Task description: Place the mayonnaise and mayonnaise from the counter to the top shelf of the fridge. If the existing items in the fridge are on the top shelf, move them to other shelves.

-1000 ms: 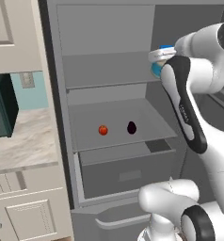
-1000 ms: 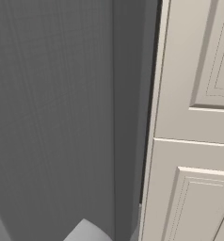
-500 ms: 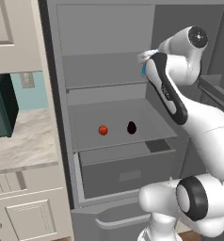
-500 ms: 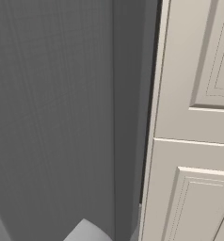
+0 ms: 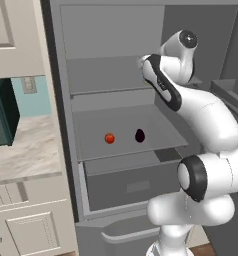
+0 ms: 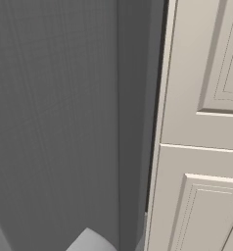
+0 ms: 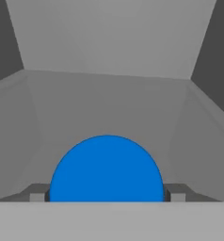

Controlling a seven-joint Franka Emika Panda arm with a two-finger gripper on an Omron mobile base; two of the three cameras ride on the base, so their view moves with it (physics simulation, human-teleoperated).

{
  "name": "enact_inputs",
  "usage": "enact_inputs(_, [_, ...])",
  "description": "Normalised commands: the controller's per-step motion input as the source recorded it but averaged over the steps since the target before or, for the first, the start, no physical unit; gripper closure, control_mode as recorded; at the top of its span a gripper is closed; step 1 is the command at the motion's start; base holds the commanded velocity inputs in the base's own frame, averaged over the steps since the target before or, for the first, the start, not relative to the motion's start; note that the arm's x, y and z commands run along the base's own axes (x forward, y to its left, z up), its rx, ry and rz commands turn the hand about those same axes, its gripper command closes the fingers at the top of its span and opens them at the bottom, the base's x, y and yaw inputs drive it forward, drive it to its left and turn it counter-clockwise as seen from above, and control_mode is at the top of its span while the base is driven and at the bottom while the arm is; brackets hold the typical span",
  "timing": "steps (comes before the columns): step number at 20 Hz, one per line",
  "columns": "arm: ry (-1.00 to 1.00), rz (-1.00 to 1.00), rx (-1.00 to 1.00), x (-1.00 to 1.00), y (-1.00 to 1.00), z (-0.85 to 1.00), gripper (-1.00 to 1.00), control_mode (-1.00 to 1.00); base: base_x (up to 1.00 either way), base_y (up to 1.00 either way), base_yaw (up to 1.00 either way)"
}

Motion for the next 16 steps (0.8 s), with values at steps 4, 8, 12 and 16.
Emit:
enact_inputs(4, [0.02,-0.01,0.0,0.78,0.0,-0.26,1.0,-1.0,0.0,0.0,0.0])
enact_inputs(8, [0.0,0.0,0.0,0.78,0.0,-0.25,1.0,-1.0,0.0,0.0,0.0])
enact_inputs(12, [0.0,0.0,-0.05,0.57,0.0,-0.39,-1.0,-1.0,0.0,0.0,0.0])
enact_inputs(16, [-0.01,0.0,-0.04,0.33,0.0,-0.11,-1.0,-1.0,0.0,0.0,0.0])
